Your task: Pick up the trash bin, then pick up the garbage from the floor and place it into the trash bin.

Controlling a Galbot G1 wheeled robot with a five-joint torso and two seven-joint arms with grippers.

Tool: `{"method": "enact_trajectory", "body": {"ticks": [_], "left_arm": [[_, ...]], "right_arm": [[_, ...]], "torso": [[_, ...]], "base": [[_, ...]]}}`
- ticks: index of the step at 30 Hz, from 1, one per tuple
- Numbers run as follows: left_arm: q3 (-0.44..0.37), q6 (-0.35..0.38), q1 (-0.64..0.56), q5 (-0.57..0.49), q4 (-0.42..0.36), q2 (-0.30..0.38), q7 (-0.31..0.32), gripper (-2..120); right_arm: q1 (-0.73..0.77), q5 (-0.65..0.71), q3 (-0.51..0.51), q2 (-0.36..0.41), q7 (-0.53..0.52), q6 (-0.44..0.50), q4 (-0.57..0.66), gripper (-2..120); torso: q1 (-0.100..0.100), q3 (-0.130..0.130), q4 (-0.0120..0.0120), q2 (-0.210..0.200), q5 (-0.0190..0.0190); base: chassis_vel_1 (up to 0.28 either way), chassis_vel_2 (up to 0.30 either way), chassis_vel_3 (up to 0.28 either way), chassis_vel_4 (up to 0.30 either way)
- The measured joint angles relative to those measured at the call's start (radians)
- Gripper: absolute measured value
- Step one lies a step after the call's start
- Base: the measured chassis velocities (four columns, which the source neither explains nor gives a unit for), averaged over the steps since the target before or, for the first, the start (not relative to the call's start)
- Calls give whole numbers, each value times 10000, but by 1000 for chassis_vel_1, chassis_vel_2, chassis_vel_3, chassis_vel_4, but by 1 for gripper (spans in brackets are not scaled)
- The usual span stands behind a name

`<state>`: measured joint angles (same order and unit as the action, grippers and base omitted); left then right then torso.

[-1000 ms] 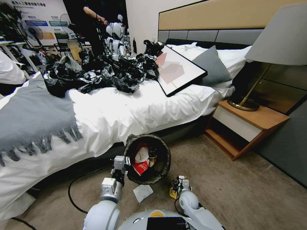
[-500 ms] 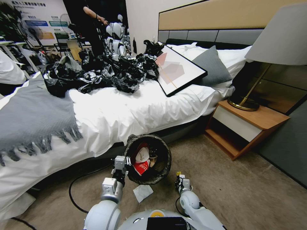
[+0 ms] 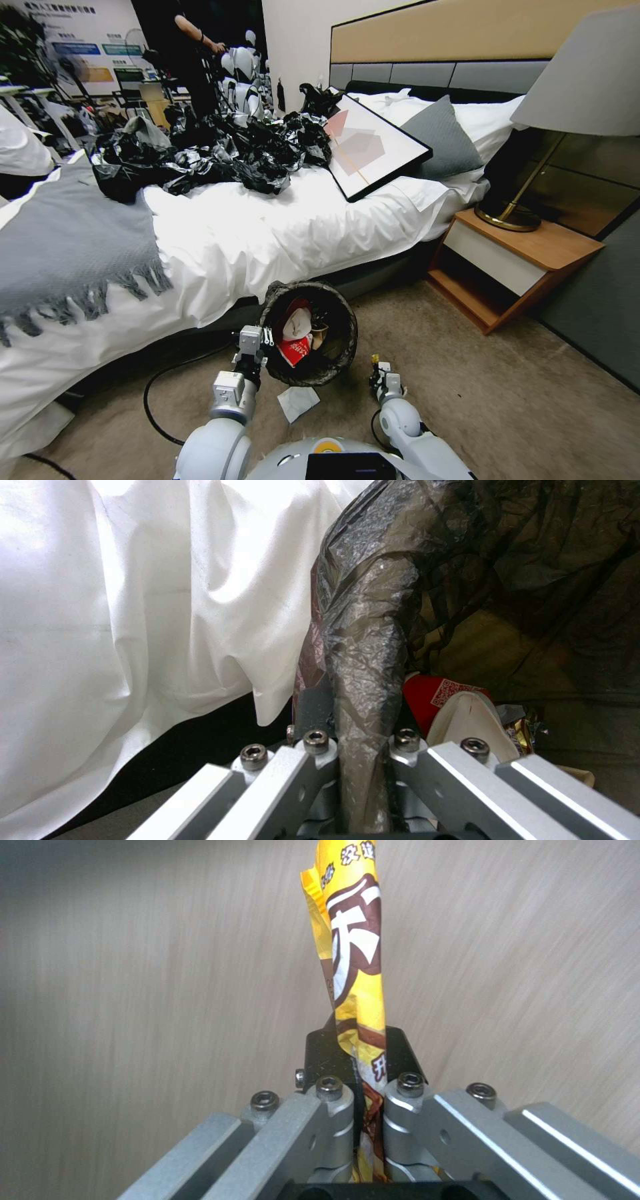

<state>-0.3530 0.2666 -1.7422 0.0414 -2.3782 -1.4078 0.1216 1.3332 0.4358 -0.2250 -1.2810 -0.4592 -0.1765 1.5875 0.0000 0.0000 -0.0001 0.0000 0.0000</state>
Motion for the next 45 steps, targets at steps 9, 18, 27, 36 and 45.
{"method": "enact_trajectory", "body": {"ticks": [9,18,27,36,45], "left_arm": [[-41,2,-55,16,25,-39,-2,0],[35,2,-126,165,43,-92,-19,0],[111,-13,-151,262,111,-115,-30,0],[185,-28,-115,318,188,-174,-36,0],[223,-46,-167,355,195,-193,-44,0]], "right_arm": [[-365,-2606,-520,71,286,3224,2130,0],[-31,-2882,-387,352,3239,5349,5322,0],[794,-3186,450,698,6195,6751,5822,0],[1407,-3970,1695,840,6263,6883,5136,0],[998,-4063,2273,463,5954,6846,3809,0]], "torso": [[0,0,2,0,0],[0,0,1,0,-1],[0,0,1,1,-1],[0,0,0,0,0],[0,0,1,0,0]], "base": [[0,0,0,0],[0,0,0,0],[0,0,0,0],[0,0,0,0],[0,0,0,0]]}}
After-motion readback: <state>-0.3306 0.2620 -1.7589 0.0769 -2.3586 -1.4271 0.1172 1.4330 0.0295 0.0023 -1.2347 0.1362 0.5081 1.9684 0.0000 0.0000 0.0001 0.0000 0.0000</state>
